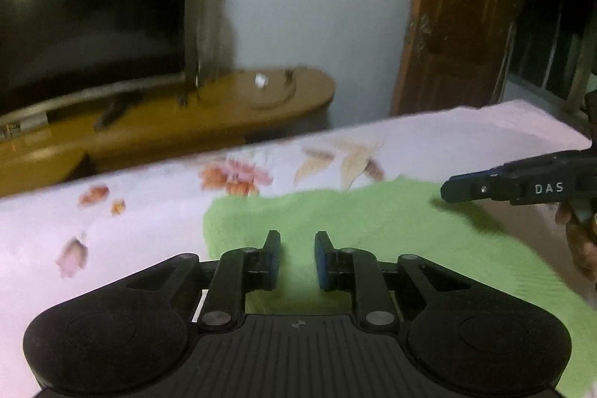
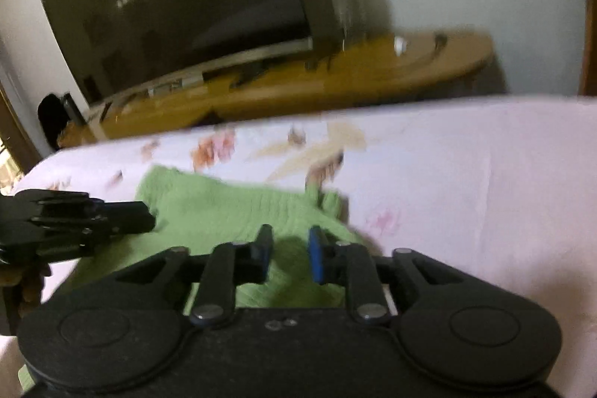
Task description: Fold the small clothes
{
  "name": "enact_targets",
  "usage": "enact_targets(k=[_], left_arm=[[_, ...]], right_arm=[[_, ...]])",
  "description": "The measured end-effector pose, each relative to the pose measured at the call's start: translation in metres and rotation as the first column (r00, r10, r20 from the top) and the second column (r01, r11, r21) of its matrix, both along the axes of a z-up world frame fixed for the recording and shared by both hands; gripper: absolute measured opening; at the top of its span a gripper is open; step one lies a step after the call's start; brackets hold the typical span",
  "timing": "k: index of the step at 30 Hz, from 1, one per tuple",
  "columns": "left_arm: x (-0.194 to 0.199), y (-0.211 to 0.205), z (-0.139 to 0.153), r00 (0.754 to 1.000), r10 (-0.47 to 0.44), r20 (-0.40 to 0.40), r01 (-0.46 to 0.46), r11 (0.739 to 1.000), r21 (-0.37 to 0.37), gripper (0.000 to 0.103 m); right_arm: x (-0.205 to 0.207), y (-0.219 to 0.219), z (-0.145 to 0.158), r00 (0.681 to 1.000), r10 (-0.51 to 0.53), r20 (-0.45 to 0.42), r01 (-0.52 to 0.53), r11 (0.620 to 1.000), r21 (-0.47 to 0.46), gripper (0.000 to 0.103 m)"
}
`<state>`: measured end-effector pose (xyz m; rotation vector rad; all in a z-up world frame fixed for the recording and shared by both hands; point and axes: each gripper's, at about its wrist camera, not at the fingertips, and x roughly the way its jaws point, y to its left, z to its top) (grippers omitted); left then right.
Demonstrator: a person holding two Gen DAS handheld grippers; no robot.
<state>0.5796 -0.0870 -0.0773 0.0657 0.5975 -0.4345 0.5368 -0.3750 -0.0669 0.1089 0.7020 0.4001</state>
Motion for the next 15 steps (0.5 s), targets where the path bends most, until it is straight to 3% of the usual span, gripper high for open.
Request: enact_targets(k=[2, 3, 4, 6, 8, 11, 15], left_arm=[[-0.015, -0.003, 0.003, 1.000, -0.019, -0.007, 0.018, 1.000, -0.015, 0.019], [-0.016, -0.007, -0.003, 0.999, -0.027, -0.032, 0.027, 1.000, -0.005, 0.031], [-0.012, -0.013, -0.013, 0.997, -0.020, -0.068, 0.022, 0.999, 0.030, 0.035], [-0.015, -0.028, -0.021, 1.000, -0.010, -0.025, 0.012, 0.996, 0.091, 0.037], [-0.015, -0.034, -0.013, 0.999, 0.009, -0.035, -0.006, 0.994, 0.110, 0.039], [-0.022, -0.037, -0.004, 0.999, 0.004, -0.038, 0.000, 0.994, 0.110, 0.042], [-0.042, -0.039, 0.006, 1.000, -0.004, -0.023, 0.007, 0.992, 0.129, 0.042]], right_arm=[[-0.019, 0.002, 0.012, 0.998, 0.039, 0.051, -0.039, 0.999, 0.014, 0.026], [-0.028, 0.006, 0.015, 0.996, 0.060, 0.062, -0.061, 0.998, 0.012, 0.025], [-0.027, 0.010, 0.013, 0.996, 0.071, 0.056, -0.071, 0.997, -0.008, 0.027], [-0.020, 0.021, -0.009, 0.996, 0.077, -0.047, -0.081, 0.992, -0.094, 0.027], [-0.021, 0.022, -0.012, 0.998, 0.049, -0.034, -0.052, 0.995, -0.083, 0.028], [-0.031, 0.019, 0.001, 0.999, 0.026, -0.034, -0.028, 0.998, -0.054, 0.042], [-0.051, 0.019, 0.015, 0.999, 0.039, 0.002, -0.039, 0.998, -0.056, 0.041]])
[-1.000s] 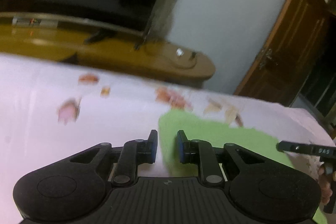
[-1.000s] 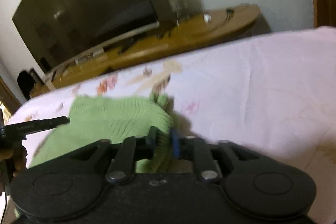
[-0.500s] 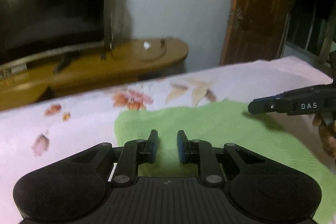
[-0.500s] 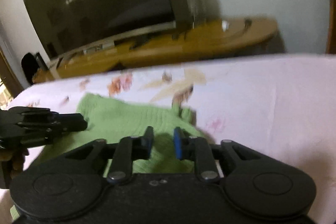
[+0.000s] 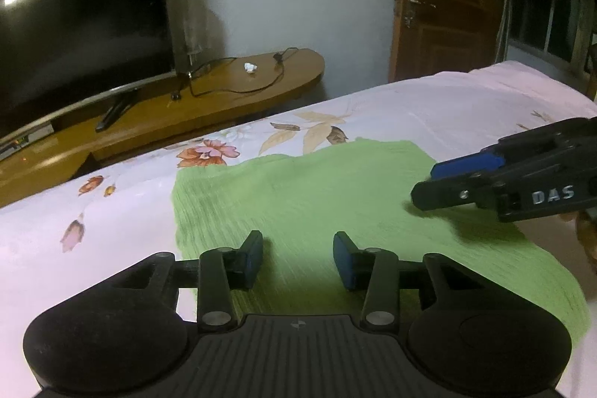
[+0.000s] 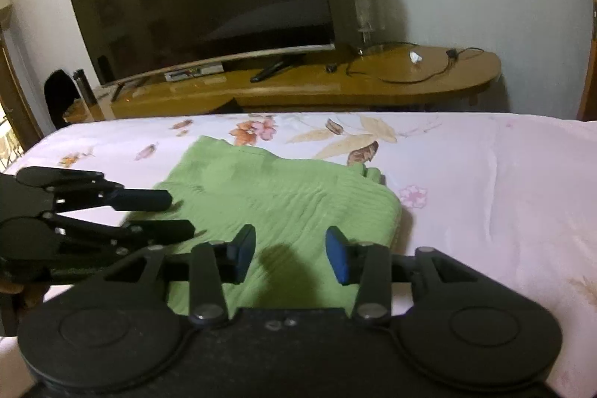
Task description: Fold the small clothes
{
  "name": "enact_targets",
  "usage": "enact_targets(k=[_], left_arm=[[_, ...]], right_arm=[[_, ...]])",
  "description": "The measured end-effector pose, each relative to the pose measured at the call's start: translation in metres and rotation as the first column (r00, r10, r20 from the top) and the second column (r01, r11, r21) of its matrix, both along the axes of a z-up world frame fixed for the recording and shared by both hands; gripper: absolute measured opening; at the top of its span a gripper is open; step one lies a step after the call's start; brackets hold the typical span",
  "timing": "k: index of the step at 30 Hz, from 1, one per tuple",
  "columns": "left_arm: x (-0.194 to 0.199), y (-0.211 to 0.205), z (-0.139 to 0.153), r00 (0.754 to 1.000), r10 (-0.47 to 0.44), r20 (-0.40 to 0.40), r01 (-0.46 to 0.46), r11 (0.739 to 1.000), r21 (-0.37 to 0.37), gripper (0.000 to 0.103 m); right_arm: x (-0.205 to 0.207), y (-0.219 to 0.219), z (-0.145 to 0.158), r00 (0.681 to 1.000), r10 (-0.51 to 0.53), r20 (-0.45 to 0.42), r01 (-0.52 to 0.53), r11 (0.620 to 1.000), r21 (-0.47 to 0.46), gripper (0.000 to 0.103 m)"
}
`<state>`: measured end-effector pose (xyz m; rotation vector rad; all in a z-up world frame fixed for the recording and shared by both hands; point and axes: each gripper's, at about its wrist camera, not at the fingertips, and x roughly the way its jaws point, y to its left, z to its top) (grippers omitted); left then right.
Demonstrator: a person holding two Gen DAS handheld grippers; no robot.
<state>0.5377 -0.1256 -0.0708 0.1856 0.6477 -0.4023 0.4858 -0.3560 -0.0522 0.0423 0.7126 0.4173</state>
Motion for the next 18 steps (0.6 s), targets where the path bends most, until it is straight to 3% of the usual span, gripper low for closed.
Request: enact_targets(k=[7, 9, 11, 12, 14, 16, 18], left_arm=[[-0.048, -0.002, 0.008, 1.000, -0.004, 0.013, 0.004, 1.000, 0.002, 0.044], [-0.058, -0.006, -0.005, 1.000, 0.020, 0.010, -0.020, 0.999, 0.041, 0.051], [-0.069, -0.012, -0.012, 0.998, 0.006, 0.056, -0.012, 0.994, 0.109, 0.054], [-0.073, -0.010, -0.005, 0.999, 0.008, 0.047, -0.013, 0.995, 0.099, 0.055], [-0.081, 0.007, 0.008, 0.999, 0.004, 0.052, -0.005, 1.000, 0.015, 0.059], [-0.082, 0.033, 0.014, 0.999, 0.035, 0.016, -0.034, 0.997, -0.064, 0.070], [-0.076, 0.061, 0.009, 0.997, 0.058, -0.051, -0.065, 0.989, -0.131, 0.070]], right_arm=[[-0.032, 0.021, 0.015, 0.998, 0.024, 0.055, -0.025, 1.000, 0.012, 0.039], [-0.042, 0.027, 0.007, 0.998, 0.035, 0.047, -0.034, 0.999, -0.029, 0.040], [-0.040, 0.038, -0.021, 0.998, 0.047, -0.040, -0.052, 0.988, -0.149, 0.041], [-0.045, 0.040, -0.028, 0.998, 0.068, 0.002, -0.066, 0.981, -0.180, 0.042], [-0.050, 0.039, -0.018, 0.998, 0.055, 0.000, -0.054, 0.982, -0.181, 0.045], [-0.056, 0.018, -0.003, 0.999, 0.024, 0.022, -0.023, 0.999, -0.049, 0.067], [-0.055, -0.007, 0.001, 0.999, -0.046, -0.017, 0.047, 0.997, 0.055, 0.071]])
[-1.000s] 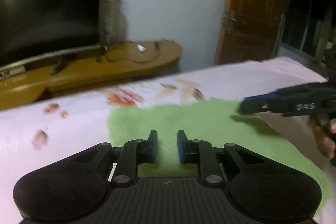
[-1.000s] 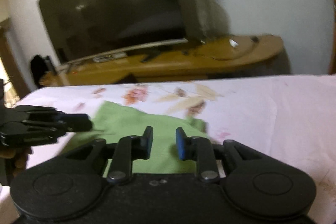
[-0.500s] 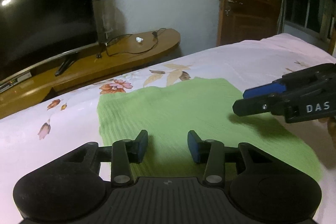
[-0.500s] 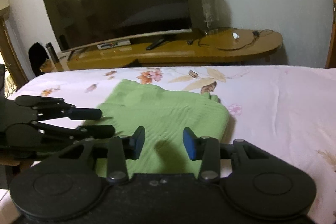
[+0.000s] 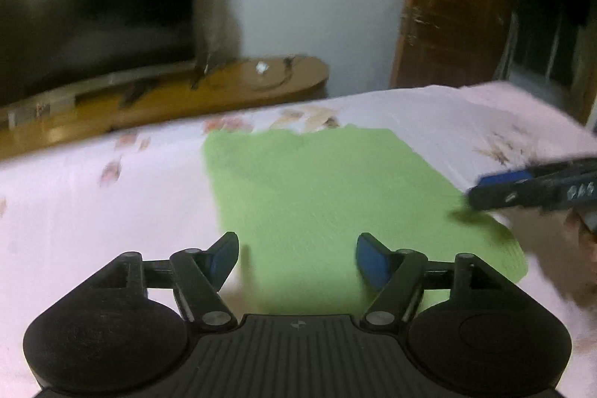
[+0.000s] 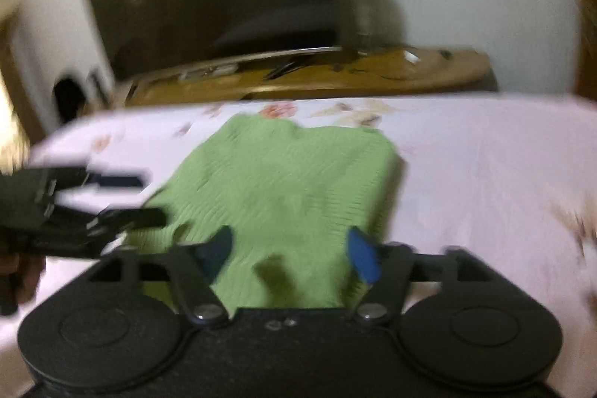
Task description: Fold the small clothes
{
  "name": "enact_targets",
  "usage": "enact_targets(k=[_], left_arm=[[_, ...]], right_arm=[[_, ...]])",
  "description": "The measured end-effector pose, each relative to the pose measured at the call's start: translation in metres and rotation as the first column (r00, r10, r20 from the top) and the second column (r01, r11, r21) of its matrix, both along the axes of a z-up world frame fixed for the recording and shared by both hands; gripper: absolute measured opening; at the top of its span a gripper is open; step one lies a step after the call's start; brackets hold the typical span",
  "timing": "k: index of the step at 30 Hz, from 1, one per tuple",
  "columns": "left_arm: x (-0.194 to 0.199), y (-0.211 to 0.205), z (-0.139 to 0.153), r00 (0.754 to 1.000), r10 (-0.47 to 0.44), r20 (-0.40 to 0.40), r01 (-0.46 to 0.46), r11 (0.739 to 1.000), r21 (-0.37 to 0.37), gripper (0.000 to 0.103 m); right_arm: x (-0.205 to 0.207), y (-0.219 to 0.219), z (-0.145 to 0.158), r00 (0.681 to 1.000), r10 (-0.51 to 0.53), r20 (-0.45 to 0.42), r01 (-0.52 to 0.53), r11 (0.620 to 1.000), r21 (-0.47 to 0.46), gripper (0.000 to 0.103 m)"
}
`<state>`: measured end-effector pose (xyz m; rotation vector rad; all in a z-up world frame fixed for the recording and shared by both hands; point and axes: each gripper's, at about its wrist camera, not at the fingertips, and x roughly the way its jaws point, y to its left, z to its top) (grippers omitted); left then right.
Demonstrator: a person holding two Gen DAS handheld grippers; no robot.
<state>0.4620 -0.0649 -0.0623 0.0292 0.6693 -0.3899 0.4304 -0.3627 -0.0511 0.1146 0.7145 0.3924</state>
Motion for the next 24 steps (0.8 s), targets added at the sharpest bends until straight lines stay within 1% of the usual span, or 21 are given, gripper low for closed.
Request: enact_targets(k=[1, 2, 3, 5, 6, 7, 8, 9, 10, 11, 13, 14, 15, 16, 18, 19, 20, 21, 22, 23, 24], left_arm=[[0.007, 0.013, -0.005, 0.999, 0.009, -0.045, -0.011, 0.999, -0.048, 0.070], [0.014, 0.025, -0.012, 0.994, -0.003, -0.107, -0.011, 0.992, -0.127, 0.070], [0.023, 0.039, -0.019, 0.985, -0.025, -0.169, -0.015, 0.973, -0.230, 0.070], [0.040, 0.056, -0.037, 0.958, -0.070, -0.278, -0.041, 0.926, -0.375, 0.070], [0.046, 0.061, -0.045, 0.945, -0.099, -0.311, -0.044, 0.905, -0.422, 0.070], [0.051, 0.064, -0.051, 0.937, -0.119, -0.329, -0.046, 0.890, -0.454, 0.070], [0.054, 0.065, -0.056, 0.933, -0.128, -0.337, -0.049, 0.881, -0.471, 0.070], [0.058, 0.066, -0.059, 0.933, -0.142, -0.332, -0.043, 0.869, -0.493, 0.070], [0.060, 0.067, -0.061, 0.932, -0.149, -0.331, -0.043, 0.860, -0.509, 0.069], [0.064, 0.068, -0.064, 0.930, -0.156, -0.332, -0.046, 0.847, -0.529, 0.069], [0.072, 0.071, -0.070, 0.930, -0.165, -0.328, -0.054, 0.821, -0.568, 0.069], [0.075, 0.071, -0.073, 0.931, -0.169, -0.322, -0.053, 0.813, -0.580, 0.069], [0.075, 0.070, -0.074, 0.932, -0.172, -0.320, -0.051, 0.810, -0.584, 0.069], [0.075, 0.067, -0.074, 0.930, -0.175, -0.323, -0.050, 0.811, -0.583, 0.069], [0.077, 0.057, -0.068, 0.921, -0.187, -0.341, -0.041, 0.826, -0.563, 0.070], [0.078, 0.054, -0.064, 0.917, -0.191, -0.351, -0.033, 0.839, -0.543, 0.070], [0.076, 0.050, -0.060, 0.915, -0.204, -0.347, -0.004, 0.857, -0.515, 0.069], [0.076, 0.049, -0.060, 0.918, -0.209, -0.336, 0.016, 0.868, -0.497, 0.063], [0.080, 0.049, -0.061, 0.919, -0.202, -0.340, 0.007, 0.869, -0.496, 0.053], [0.084, 0.053, -0.064, 0.916, -0.190, -0.354, -0.021, 0.857, -0.515, 0.047], [0.088, 0.055, -0.067, 0.911, -0.196, -0.363, -0.032, 0.844, -0.535, 0.038]], right_arm=[[0.002, -0.013, -0.002, 0.999, -0.021, -0.034, 0.023, 0.998, 0.055, 0.067], [0.006, -0.026, -0.006, 0.996, -0.033, -0.078, 0.042, 0.991, 0.123, 0.064], [0.013, -0.041, -0.013, 0.989, -0.047, -0.141, 0.075, 0.977, 0.200, 0.060], [0.029, -0.062, -0.030, 0.967, -0.060, -0.248, 0.139, 0.938, 0.317, 0.060], [0.035, -0.071, -0.037, 0.955, -0.057, -0.292, 0.166, 0.916, 0.366, 0.063], [0.042, -0.078, -0.045, 0.941, -0.052, -0.334, 0.194, 0.894, 0.405, 0.069], [0.047, -0.084, -0.054, 0.930, -0.035, -0.367, 0.207, 0.873, 0.442, 0.071], [0.052, -0.090, -0.061, 0.927, -0.007, -0.374, 0.205, 0.846, 0.492, 0.074], [0.056, -0.093, -0.065, 0.926, 0.010, -0.377, 0.204, 0.827, 0.523, 0.075], [0.059, -0.093, -0.066, 0.925, 0.025, -0.379, 0.197, 0.821, 0.536, 0.074], [0.070, -0.089, -0.067, 0.927, 0.058, -0.370, 0.160, 0.832, 0.531, 0.071], [0.075, -0.087, -0.066, 0.928, 0.068, -0.366, 0.144, 0.840, 0.522, 0.071], [0.082, -0.082, -0.066, 0.929, 0.083, -0.360, 0.122, 0.850, 0.512, 0.071], [0.086, -0.078, -0.066, 0.931, 0.092, -0.354, 0.108, 0.856, 0.506, 0.071], [0.093, -0.068, -0.065, 0.932, 0.108, -0.346, 0.083, 0.866, 0.492, 0.071], [0.096, -0.062, -0.064, 0.933, 0.105, -0.344, 0.080, 0.872, 0.483, 0.071], [0.094, -0.058, -0.063, 0.933, 0.104, -0.343, 0.076, 0.879, 0.472, 0.071], [0.092, -0.050, -0.060, 0.930, 0.131, -0.343, 0.041, 0.891, 0.452, 0.071], [0.085, -0.047, -0.056, 0.932, 0.150, -0.330, 0.007, 0.903, 0.430, 0.070], [0.081, -0.043, -0.055, 0.940, 0.154, -0.306, -0.019, 0.915, 0.403, 0.067], [0.083, -0.041, -0.056, 0.943, 0.146, -0.298, -0.016, 0.918, 0.397, 0.054]])
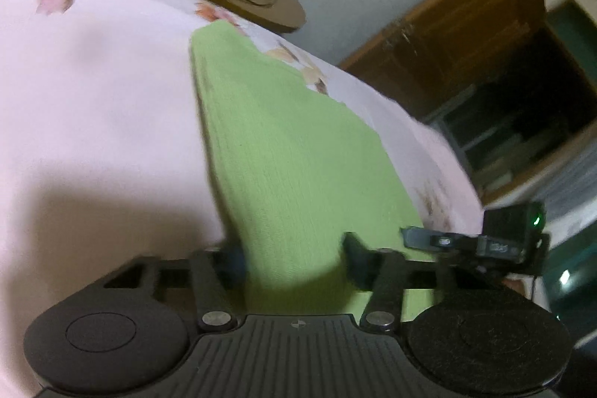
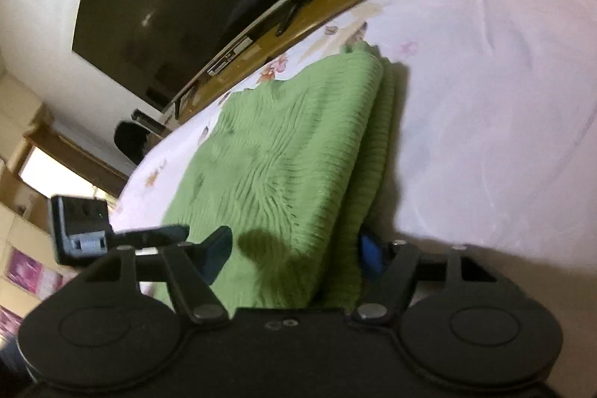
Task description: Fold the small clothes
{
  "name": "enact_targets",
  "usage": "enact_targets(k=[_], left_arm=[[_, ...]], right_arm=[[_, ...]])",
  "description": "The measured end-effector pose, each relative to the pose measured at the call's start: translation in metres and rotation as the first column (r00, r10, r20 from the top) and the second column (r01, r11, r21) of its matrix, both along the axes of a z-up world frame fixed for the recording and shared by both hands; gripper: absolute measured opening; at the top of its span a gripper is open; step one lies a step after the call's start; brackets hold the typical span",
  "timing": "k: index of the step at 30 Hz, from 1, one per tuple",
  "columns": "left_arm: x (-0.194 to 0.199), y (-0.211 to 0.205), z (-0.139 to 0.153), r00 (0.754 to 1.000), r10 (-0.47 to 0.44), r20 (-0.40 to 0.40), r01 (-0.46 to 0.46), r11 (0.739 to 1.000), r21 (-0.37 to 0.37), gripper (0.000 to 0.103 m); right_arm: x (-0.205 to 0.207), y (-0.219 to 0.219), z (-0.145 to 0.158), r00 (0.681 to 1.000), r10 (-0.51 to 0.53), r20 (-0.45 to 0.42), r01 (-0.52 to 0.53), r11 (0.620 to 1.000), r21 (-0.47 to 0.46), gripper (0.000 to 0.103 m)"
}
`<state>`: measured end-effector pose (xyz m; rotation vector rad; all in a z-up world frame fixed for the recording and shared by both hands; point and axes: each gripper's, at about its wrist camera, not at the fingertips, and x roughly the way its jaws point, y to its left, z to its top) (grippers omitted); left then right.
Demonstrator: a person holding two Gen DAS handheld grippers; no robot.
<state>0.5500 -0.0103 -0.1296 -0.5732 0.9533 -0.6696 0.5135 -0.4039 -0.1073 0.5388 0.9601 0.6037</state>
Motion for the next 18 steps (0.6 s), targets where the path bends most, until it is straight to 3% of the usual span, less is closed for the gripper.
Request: enact_targets(k=[1, 2, 5, 9, 15, 18], left_arm=[[0.000, -0.001, 0.000, 1.000, -0.004, 0.007, 0.004, 1.000, -0.005, 0.035], [-0.001, -0.004, 0.001, 0.999, -0.012, 0.030, 0.012, 1.000, 0.011, 0.034], [-0.002, -0.001, 0.018, 0.998, -0.021, 0.064, 0.020, 1.000, 0.014, 0.031], [0.009, 0.008, 0.065, 0.990, -0.056, 0.129, 0.051, 0.998, 0.047, 0.031], [0.004, 0.065, 0.162, 0.971, -0.038, 0.238, 0.030, 0.999, 0.038, 0.031], [-0.021, 0.104, 0.183, 0.968, -0.021, 0.251, 0.009, 0.999, 0.051, 0.031]], right_arm=[[0.006, 0.000, -0.003, 0.999, -0.026, -0.022, 0.026, 1.000, 0.014, 0.032], [0.014, 0.000, -0.007, 0.997, -0.047, -0.060, 0.050, 0.998, 0.037, 0.028], [0.013, 0.014, -0.001, 0.999, -0.038, -0.017, 0.038, 0.999, -0.006, 0.026], [0.013, 0.029, 0.023, 0.998, -0.047, 0.036, 0.046, 0.999, 0.029, 0.025], [0.022, 0.064, 0.114, 0.983, -0.049, 0.174, 0.036, 0.996, 0.076, 0.024], [0.016, 0.094, 0.149, 0.975, -0.021, 0.219, -0.002, 0.994, 0.106, 0.024]])
